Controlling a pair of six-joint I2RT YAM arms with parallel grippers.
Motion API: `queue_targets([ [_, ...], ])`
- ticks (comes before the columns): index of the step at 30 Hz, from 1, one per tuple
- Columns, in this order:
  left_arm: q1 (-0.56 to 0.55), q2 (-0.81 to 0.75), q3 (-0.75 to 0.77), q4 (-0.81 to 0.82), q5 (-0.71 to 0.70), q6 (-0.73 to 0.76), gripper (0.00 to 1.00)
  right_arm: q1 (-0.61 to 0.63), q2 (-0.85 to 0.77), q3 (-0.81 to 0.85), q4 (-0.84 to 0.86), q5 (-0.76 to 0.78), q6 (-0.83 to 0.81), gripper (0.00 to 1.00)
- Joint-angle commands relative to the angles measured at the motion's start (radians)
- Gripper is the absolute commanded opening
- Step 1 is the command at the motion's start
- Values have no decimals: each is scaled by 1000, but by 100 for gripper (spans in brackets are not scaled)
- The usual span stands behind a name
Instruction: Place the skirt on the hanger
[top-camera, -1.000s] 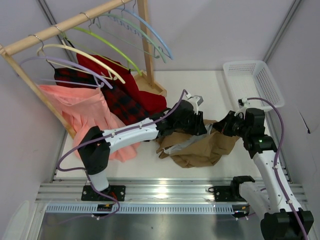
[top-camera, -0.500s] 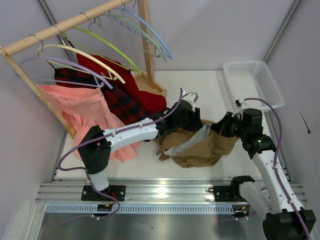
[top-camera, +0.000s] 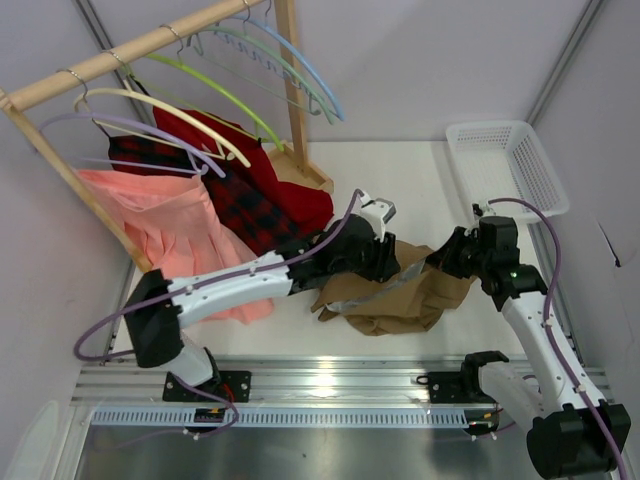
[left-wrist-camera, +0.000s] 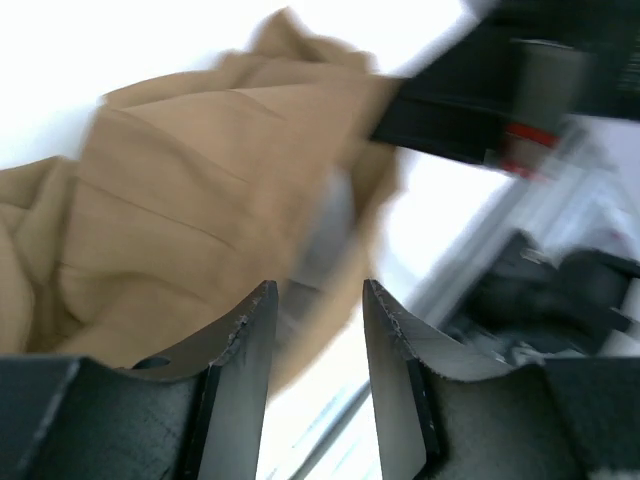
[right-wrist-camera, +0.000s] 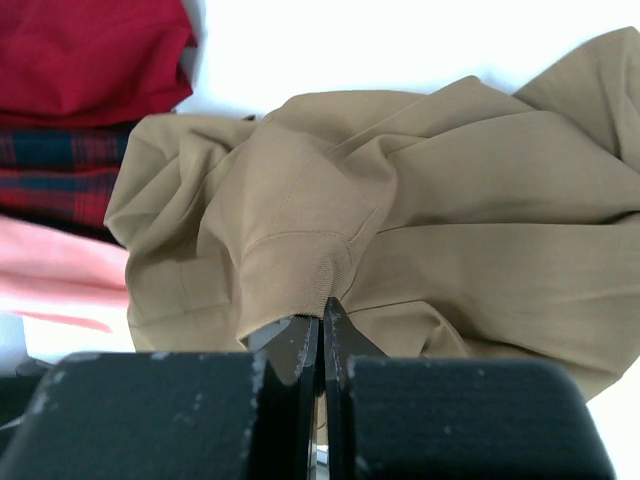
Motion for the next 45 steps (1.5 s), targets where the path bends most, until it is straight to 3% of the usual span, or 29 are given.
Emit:
queue_targets([
  [1, -52, -144, -45, 26, -13, 13, 45, 4, -2, 23, 35, 65, 54, 0],
  [5, -79, -186, -141, 130, 28, -89, 45, 4, -11, 26, 70, 72, 63, 0],
  [12, -85, -158, -315, 374, -62, -280, 43, 13, -46, 5, 84, 14, 23, 0],
  [17, -85, -126, -319, 368, -188, -329, 42, 21, -86, 25, 61, -11, -3, 0],
  [38, -80, 43, -326, 451, -59, -445, 42, 29, -129, 19, 61, -3, 15, 0],
  [41, -99, 87, -243, 414, -84, -447, 42, 30, -117, 20, 78, -4, 34, 0],
  [45, -82, 113, -272, 469, -105, -513, 45, 41, -129, 23, 74, -26, 41, 0],
])
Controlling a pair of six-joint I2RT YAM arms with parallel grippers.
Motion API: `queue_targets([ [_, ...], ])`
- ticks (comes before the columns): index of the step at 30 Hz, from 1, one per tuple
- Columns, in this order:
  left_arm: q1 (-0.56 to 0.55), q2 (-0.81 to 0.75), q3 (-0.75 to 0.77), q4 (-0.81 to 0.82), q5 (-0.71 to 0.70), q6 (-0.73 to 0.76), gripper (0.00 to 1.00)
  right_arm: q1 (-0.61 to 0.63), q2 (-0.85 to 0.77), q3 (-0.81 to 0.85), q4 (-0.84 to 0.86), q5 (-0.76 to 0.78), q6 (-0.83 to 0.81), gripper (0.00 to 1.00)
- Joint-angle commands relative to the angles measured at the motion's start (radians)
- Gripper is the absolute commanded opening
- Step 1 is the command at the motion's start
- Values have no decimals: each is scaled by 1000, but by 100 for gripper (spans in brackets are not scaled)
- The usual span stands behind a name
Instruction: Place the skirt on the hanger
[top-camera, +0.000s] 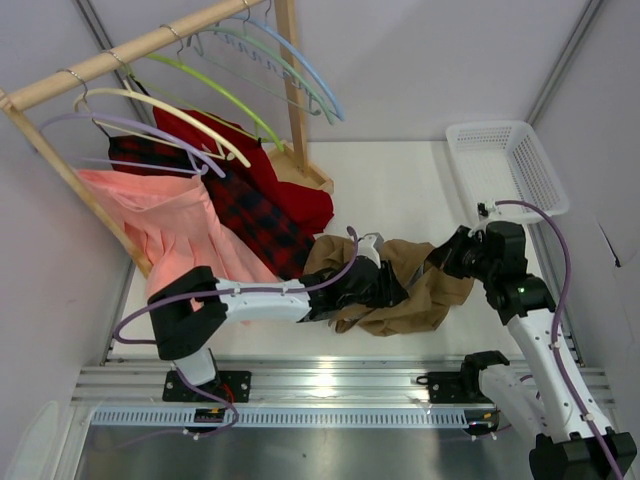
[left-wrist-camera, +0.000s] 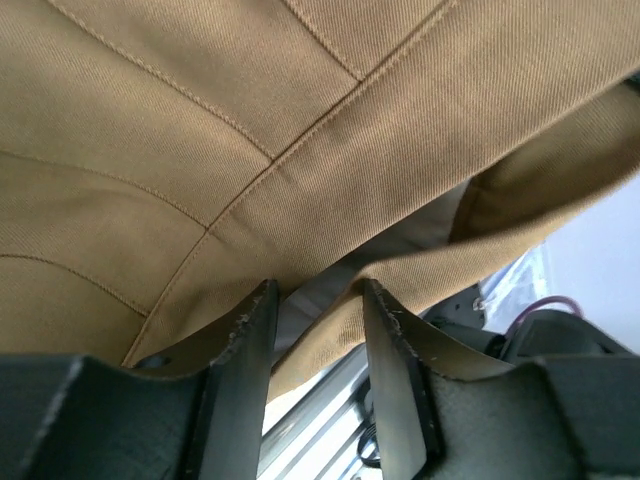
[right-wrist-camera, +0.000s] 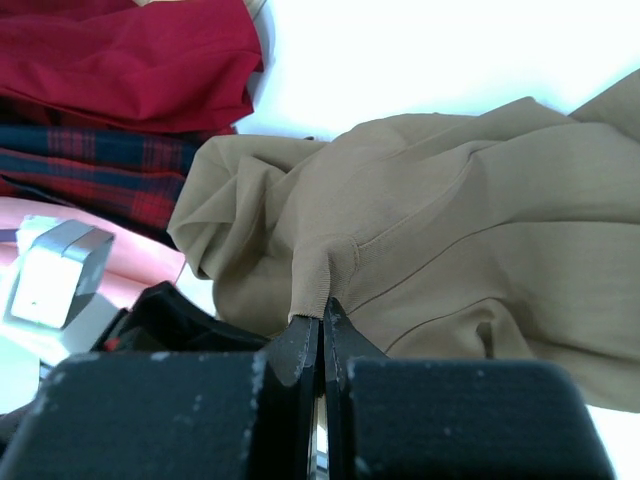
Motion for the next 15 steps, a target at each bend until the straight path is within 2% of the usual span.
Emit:
queue_targets([
  [1, 12, 11, -25, 97, -13, -79, 46, 13, -27, 23, 45, -17, 18, 0],
  [3, 32, 11, -57, 161, -14, -117, 48, 16, -44, 18, 21, -13, 15, 0],
  [8, 63, 5, -44, 143, -91, -93, 53, 19, -89, -11, -25, -2, 15, 0],
  [15, 64, -31, -8, 78, -413, 36, 67, 24, -123, -74, -41, 3, 59, 0],
])
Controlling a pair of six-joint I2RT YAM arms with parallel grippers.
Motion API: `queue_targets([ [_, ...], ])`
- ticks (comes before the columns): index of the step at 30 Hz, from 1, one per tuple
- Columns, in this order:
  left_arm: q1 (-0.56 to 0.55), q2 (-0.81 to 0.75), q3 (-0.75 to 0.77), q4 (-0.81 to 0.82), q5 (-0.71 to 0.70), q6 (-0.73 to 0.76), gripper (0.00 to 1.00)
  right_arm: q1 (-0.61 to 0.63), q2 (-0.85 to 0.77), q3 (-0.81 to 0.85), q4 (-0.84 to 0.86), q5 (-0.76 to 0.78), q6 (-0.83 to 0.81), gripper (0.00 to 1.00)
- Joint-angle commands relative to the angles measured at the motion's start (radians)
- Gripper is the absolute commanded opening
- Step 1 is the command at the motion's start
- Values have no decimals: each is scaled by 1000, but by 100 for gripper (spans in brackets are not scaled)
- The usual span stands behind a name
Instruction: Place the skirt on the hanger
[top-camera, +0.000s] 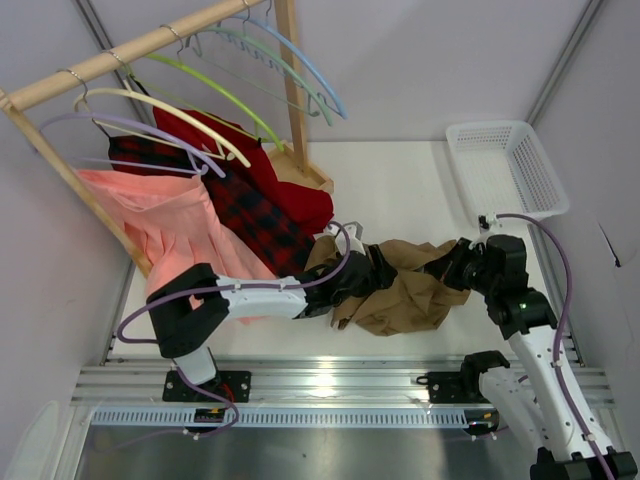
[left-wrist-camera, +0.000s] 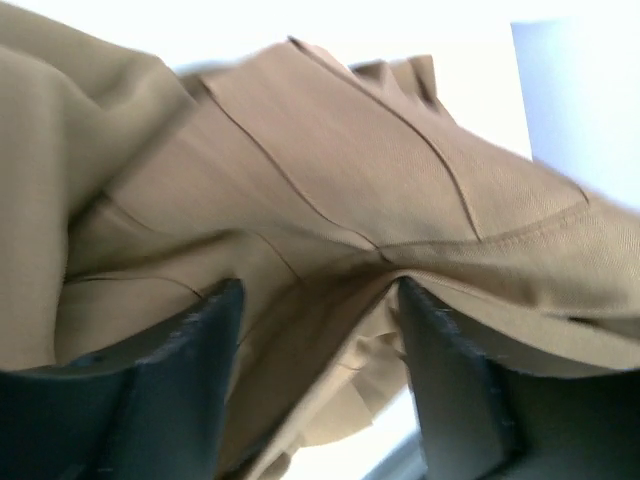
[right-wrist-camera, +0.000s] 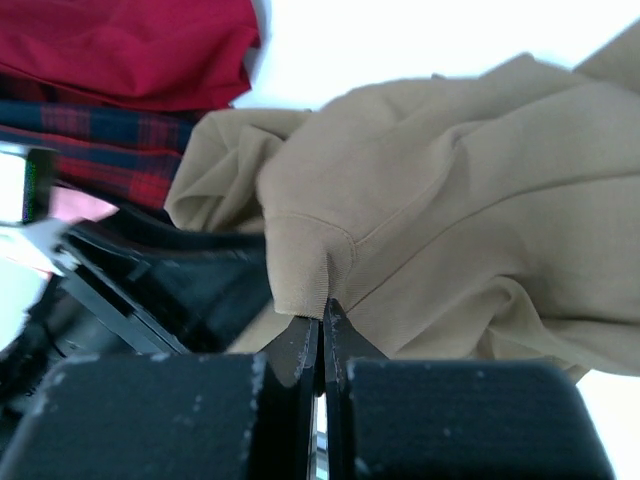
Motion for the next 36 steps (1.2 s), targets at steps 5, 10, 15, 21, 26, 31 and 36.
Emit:
queue_targets([
  [5, 11, -21, 83, -61, -332, 140, 77, 17, -4, -30, -6, 5, 44, 0],
  [10, 33, -39, 85, -44, -232, 237, 79, 18, 21, -43, -11, 35, 23, 0],
  [15, 30, -128, -19, 105, 2, 387, 78, 20, 62, -30, 2, 30, 6, 0],
  [21, -10, -356, -142, 45, 194, 597, 79, 21, 160, 28, -9, 30, -63, 0],
  [26, -76, -404, -99, -216, 153, 564, 78, 20, 202, 57, 23, 13, -65, 0],
  [31, -84, -449, -199, -308, 167, 369, 72, 20, 190, 73, 16, 79, -83, 0],
  [36, -84, -424, -162, -434, 101, 341, 64, 15, 233, 76, 22, 136, -88, 0],
])
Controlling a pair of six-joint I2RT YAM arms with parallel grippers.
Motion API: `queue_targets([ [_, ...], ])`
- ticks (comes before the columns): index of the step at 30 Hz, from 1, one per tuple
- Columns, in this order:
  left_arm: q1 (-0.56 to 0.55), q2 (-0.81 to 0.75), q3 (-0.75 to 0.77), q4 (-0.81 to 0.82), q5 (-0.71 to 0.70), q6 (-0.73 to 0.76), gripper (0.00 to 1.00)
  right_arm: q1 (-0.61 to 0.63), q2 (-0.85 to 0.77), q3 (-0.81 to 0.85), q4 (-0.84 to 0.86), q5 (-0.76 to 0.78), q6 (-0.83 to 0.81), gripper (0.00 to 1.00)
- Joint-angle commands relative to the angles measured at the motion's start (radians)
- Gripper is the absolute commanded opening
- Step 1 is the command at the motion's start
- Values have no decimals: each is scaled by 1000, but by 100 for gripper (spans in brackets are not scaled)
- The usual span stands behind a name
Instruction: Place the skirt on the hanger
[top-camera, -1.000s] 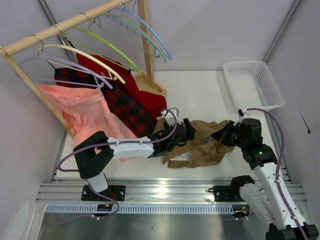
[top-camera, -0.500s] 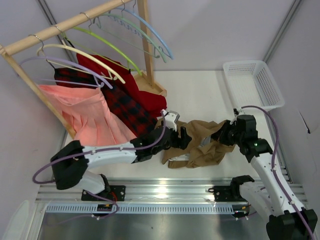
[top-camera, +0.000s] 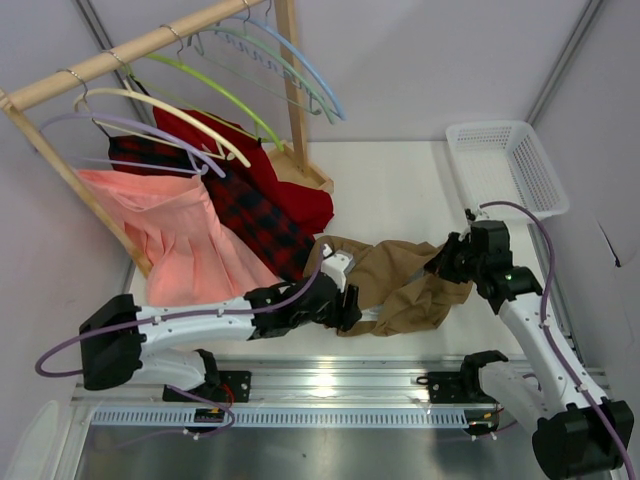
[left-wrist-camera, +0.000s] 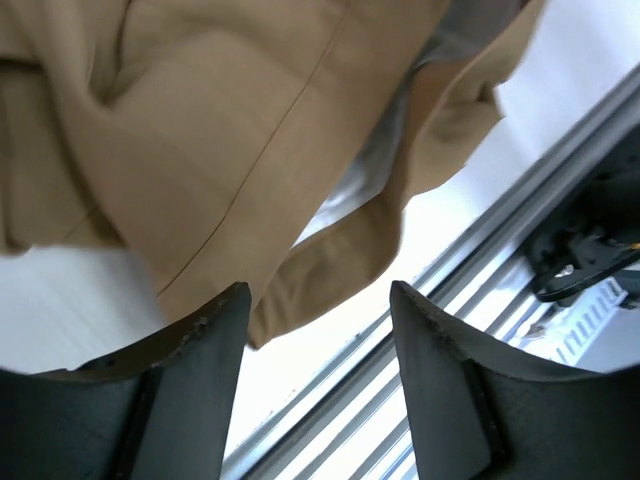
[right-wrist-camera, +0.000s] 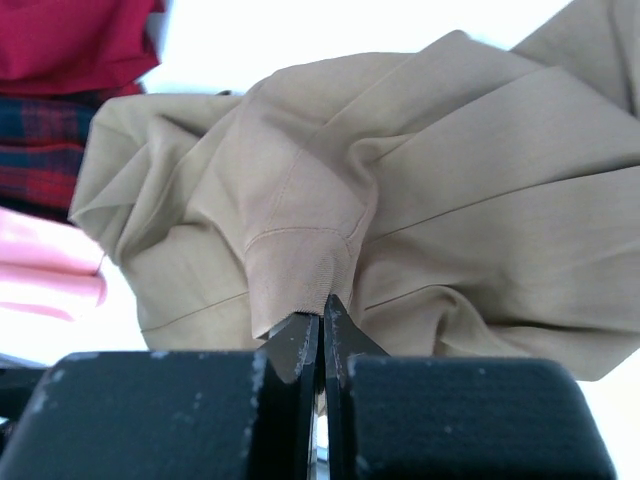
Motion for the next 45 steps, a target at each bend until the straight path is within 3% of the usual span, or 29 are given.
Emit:
queue_targets([
  [1, -1, 28, 50, -122, -41, -73, 62, -3, 33, 47, 30, 65, -18, 0],
  [6, 1, 117, 109, -226, -18, -122, 54, -12, 69, 79, 84, 75, -3, 0],
  [13, 1, 154, 126, -208, 24, -70, 47, -17, 98, 96, 87, 86, -26, 0],
  [29, -30, 266, 244, -230, 70, 10, 44, -38, 86, 74, 90, 82, -29, 0],
  [38, 19, 301, 202, -227, 61, -19, 41, -47, 69, 70, 81, 78, -29, 0],
  [45, 76, 222, 137, -138, 47, -29, 41, -46, 46, 57, 69, 75, -27, 0],
])
